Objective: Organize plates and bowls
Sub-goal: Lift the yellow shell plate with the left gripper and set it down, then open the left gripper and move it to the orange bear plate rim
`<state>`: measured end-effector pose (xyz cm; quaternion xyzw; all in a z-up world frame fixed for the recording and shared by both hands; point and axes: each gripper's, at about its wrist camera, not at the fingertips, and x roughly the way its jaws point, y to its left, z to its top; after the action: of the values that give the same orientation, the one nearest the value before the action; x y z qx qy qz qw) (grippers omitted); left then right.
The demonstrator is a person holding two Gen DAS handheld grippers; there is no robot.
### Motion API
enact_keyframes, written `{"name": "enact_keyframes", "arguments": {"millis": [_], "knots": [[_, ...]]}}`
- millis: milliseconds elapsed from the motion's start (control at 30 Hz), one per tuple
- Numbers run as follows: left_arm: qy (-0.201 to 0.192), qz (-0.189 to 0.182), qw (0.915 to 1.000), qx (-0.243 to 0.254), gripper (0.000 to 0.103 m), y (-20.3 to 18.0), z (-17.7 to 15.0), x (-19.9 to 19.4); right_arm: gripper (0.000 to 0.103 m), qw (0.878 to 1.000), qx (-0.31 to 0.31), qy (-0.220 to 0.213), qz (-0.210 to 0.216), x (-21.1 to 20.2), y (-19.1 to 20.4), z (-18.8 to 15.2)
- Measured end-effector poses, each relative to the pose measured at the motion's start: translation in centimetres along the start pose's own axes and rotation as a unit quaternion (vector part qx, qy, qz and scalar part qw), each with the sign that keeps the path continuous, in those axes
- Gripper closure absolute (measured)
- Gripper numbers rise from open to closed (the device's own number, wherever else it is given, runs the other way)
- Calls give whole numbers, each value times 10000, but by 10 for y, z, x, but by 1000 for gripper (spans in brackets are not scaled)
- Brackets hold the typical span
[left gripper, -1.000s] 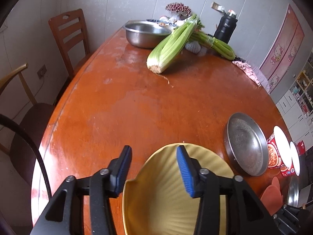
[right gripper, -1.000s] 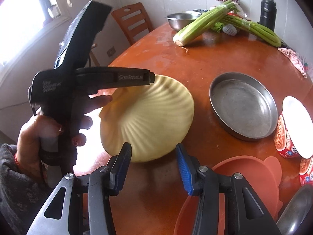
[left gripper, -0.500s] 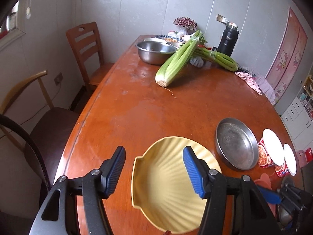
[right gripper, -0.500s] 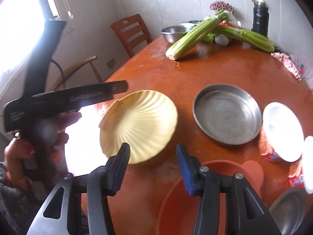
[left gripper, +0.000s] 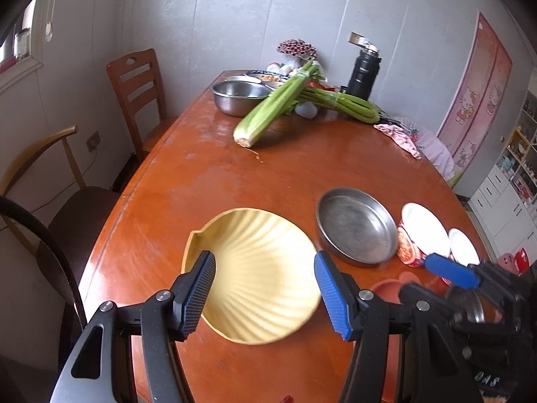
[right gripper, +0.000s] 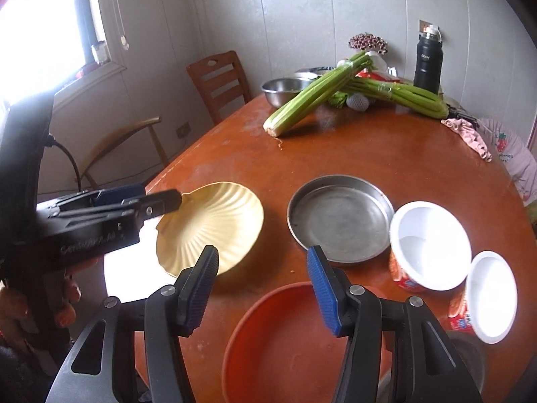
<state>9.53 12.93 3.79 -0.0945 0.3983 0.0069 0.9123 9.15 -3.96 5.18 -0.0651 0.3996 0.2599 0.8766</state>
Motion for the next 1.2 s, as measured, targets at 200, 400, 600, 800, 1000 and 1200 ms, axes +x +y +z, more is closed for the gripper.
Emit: {"name": "enact_keyframes", "arguments": {"millis": [200, 400, 600, 800, 1000, 1200], "knots": [[15, -66, 10000, 55, 42, -20, -9, -7, 46, 9998, 28, -137, -116, -19, -22, -3], [31, -108, 9999, 4, 42, -37, -16, -11, 46, 9997, -43, -108, -204, -33, -42, -7], [149, -114, 9998, -13, 42, -53, -29, -8, 45, 9996, -216, 20, -194, -37, -56, -10], [266, -14, 9995, -158, 42, -59, -47, -10, 45, 9988, -423, 228, -97, -33, -63, -16], [421, 89, 9988, -244, 42, -62, -59, -9, 45, 9974, -534, 486, -37, -22, -70, -21], [689, 8, 9975, -186, 42, -71, -72, -1, 45, 9954, -582, 761, -4, -8, -75, -28]]}}
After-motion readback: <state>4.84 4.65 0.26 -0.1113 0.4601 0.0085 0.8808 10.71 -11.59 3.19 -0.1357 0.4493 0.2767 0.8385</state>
